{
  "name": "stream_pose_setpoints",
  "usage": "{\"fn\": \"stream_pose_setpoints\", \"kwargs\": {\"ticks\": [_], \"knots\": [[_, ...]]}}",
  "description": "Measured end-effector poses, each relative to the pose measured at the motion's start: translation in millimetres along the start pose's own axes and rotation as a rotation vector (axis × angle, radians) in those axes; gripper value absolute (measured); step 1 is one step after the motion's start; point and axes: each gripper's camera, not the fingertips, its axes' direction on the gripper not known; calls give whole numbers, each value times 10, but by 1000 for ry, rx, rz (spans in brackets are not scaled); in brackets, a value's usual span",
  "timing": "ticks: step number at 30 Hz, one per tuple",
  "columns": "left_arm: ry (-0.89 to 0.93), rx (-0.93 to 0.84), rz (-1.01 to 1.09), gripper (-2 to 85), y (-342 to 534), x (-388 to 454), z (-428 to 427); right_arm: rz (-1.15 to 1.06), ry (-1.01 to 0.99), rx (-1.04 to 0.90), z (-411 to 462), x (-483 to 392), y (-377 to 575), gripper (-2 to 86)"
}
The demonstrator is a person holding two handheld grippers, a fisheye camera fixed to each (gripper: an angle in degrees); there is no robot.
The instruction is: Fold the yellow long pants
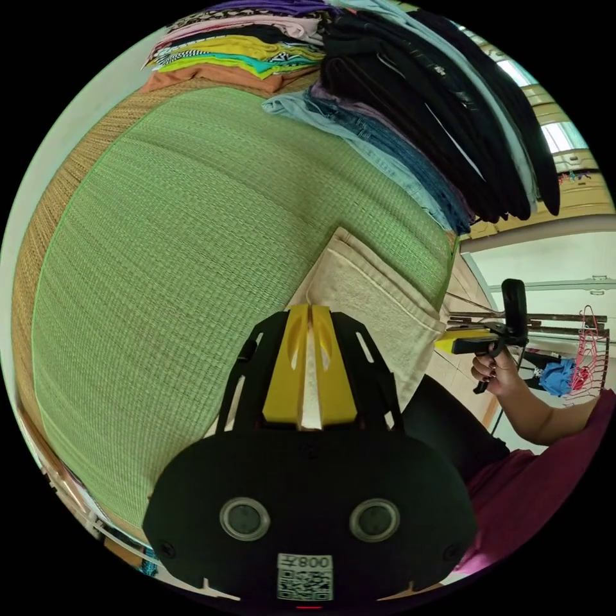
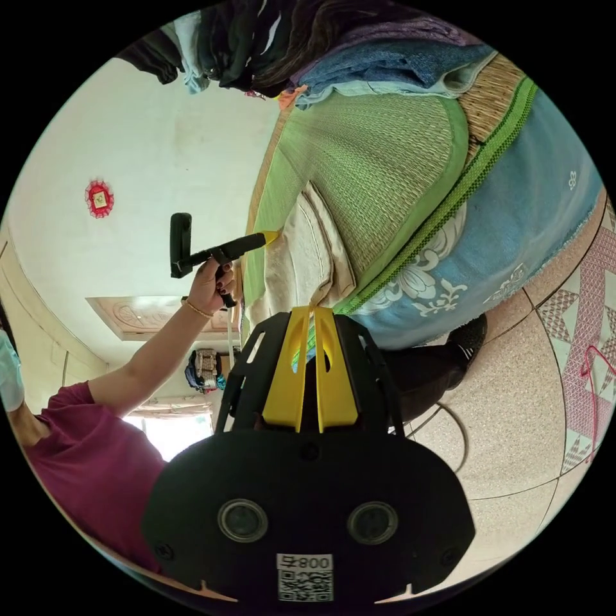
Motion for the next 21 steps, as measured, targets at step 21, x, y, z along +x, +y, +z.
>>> {"fn": "stream_pose_setpoints", "kwargs": {"ticks": [21], "knots": [[-30,-3,-5,4,-276,-56,253,-33,30,34,-44,-218,243,3]]}}
